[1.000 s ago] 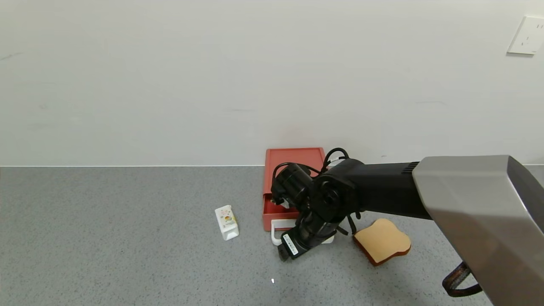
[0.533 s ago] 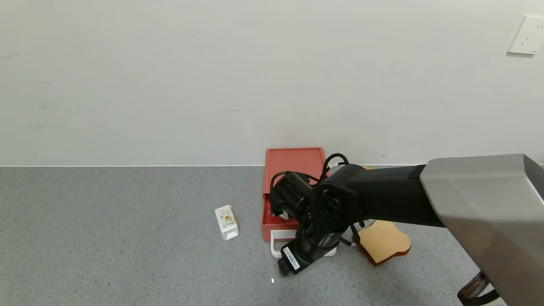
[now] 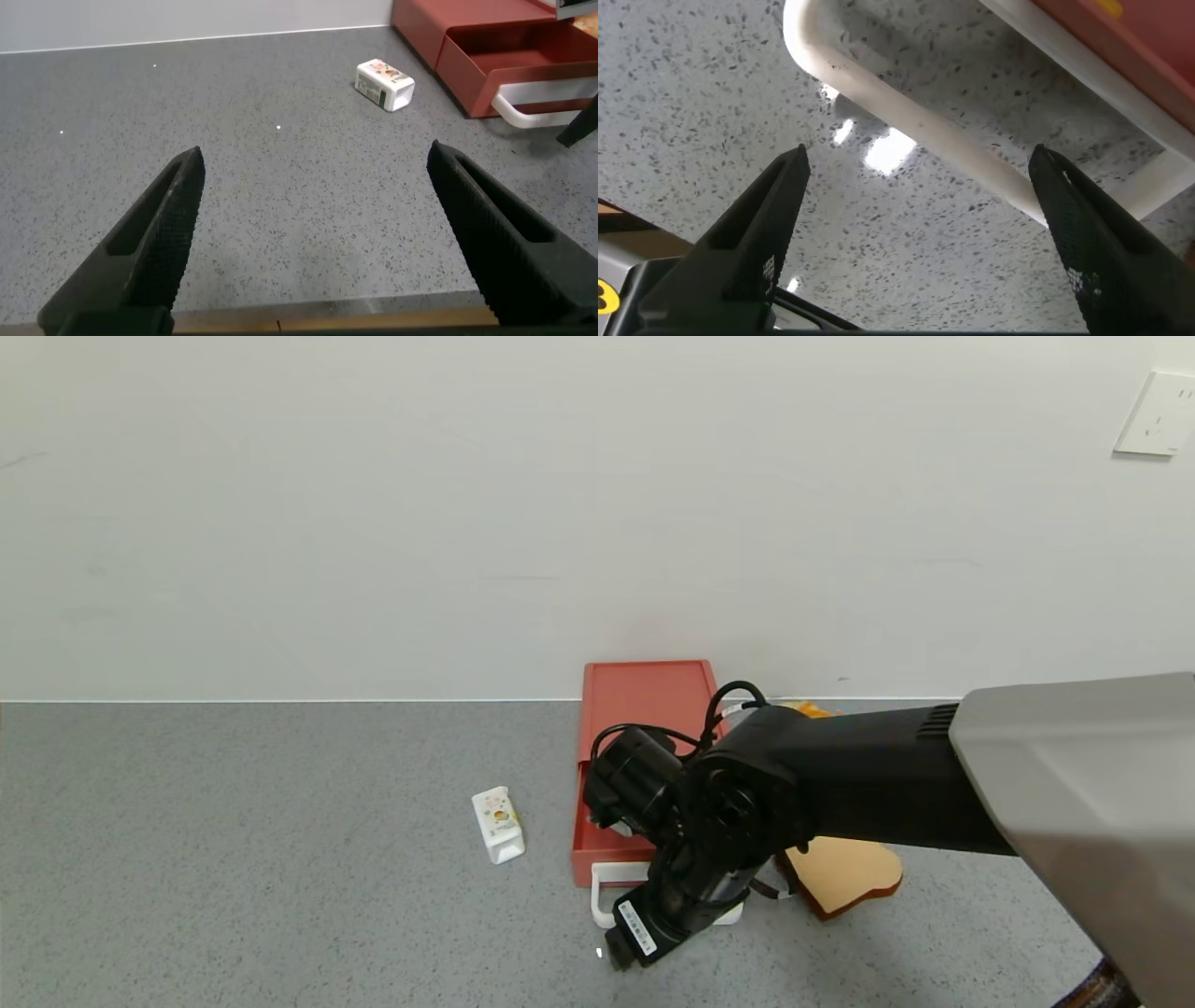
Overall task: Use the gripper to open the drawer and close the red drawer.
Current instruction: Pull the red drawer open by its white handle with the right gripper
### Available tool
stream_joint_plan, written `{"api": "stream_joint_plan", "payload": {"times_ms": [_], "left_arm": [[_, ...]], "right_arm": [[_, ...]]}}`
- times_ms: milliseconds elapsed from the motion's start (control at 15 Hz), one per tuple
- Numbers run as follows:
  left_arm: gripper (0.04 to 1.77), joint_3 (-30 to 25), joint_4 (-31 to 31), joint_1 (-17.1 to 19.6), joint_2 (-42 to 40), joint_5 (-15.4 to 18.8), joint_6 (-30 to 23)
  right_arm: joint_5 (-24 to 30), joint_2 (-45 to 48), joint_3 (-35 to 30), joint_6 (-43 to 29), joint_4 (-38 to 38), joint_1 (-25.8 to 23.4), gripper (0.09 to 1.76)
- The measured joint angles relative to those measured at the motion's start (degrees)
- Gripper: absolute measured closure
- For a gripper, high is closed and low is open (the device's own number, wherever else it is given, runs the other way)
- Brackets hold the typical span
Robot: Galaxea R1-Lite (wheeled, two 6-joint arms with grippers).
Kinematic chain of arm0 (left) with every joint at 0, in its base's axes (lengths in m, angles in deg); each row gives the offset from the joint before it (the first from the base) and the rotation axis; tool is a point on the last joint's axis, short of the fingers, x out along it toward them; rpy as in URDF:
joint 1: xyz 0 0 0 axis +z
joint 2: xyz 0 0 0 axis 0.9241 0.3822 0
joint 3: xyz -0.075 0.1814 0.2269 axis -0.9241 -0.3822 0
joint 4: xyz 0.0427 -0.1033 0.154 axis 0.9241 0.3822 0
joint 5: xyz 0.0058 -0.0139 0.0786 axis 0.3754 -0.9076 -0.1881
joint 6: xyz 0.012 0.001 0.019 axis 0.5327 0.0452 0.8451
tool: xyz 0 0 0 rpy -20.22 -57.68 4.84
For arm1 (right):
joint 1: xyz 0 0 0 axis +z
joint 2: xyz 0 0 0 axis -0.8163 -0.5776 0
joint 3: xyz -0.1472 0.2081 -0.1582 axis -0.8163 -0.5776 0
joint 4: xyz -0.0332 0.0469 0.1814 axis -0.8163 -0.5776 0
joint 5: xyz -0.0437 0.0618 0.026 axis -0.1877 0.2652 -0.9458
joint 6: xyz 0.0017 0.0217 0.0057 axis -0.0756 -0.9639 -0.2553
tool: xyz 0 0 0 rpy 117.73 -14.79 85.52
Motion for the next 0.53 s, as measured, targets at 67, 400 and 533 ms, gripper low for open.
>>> {"api": "stream_joint_plan", "payload": {"times_ms": [67, 400, 533], "left_arm": [[0.09, 0.0, 0.0, 0.0, 0.0, 0.0, 0.0], [0.09, 0.0, 0.1, 0.0, 0.0, 0.1, 0.0], [0.09, 0.0, 0.1, 0.0, 0.0, 0.1, 0.0]], "right_arm": [[0.6, 0.2, -0.3, 0.0, 0.0, 0.1, 0.14], [1.4, 0.9, -2.2, -1.0, 0.0, 0.4, 0.14], [1.8, 1.5, -3.4, -1.1, 0.0, 0.7, 0.14]]}}
